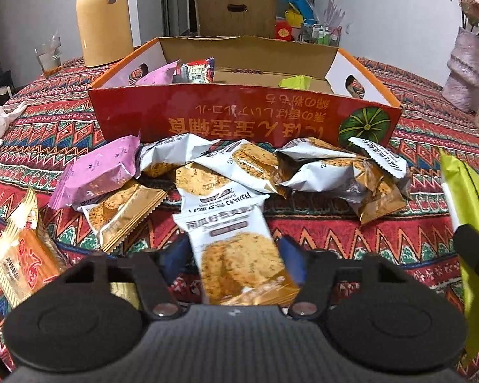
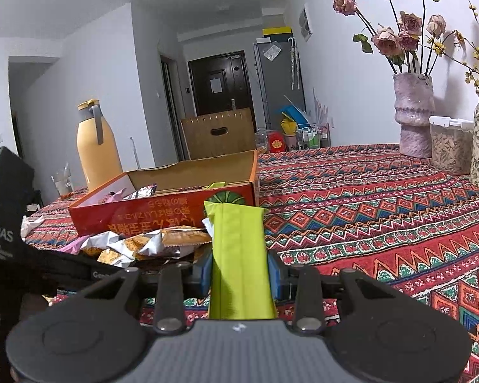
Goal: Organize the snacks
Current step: 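Grasp the silver pumpkin-seed cookie packet with the left gripper, then carry the cookie packet and green bar over the box and release both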
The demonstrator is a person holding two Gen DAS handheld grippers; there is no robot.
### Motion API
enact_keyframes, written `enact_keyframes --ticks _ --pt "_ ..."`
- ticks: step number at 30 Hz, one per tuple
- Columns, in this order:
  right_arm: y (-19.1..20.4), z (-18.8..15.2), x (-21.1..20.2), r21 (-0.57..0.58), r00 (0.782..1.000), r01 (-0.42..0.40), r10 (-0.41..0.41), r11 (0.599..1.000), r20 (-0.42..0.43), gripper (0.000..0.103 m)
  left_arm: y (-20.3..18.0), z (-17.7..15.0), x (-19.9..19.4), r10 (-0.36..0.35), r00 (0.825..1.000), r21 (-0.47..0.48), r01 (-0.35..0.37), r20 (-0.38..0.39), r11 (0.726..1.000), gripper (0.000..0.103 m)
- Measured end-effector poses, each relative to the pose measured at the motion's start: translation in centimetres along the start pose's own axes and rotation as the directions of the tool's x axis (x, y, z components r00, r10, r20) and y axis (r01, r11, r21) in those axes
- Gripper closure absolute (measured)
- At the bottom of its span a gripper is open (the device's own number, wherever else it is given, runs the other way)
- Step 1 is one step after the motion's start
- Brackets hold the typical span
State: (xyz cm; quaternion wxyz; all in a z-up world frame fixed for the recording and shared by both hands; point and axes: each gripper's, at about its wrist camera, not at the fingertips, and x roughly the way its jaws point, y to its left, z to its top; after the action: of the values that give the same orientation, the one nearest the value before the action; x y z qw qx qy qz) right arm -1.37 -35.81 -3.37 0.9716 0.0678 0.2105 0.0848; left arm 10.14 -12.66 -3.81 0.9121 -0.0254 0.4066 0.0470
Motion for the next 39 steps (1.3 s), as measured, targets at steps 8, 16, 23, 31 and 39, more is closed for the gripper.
enact_keyframes --ticks 8,16,23,31,39 --pt "0.9 -0.1 -0.7 -0.014 1.0 0.008 -0.008 1.0 0.001 0.069 0.9 -0.4 -0.9 -0.049 0.999 0.006 0.049 0.011 0.999 0.06" --pt "1.9 0.3 -1.5 -0.03 0.999 0.028 -0.027 0.999 0.019 0.069 1.9 0.0 -3.2 -0.1 0.992 0.028 0.098 0.077 0.995 0.06" --pt "2.8 2.0 -1.6 -0.05 0.998 0.044 -0.041 0.998 0.055 0.069 3.0 2.2 -5.3 -0.117 0.978 0.029 0.113 0.171 0.993 0.06" --pt "4.3 4.5 -0.1 -0.076 0.996 0.045 -0.039 0.996 0.085 0.069 4.2 5.9 -6.2 -0.112 0.966 0.009 0.113 0.234 0.994 0.06" --pt "5.4 7.9 3.2 -0.08 0.994 0.042 -0.034 0.996 0.104 0.069 5.1 10.0 -5.6 -0.105 0.957 0.003 0.108 0.269 0.994 0.06"
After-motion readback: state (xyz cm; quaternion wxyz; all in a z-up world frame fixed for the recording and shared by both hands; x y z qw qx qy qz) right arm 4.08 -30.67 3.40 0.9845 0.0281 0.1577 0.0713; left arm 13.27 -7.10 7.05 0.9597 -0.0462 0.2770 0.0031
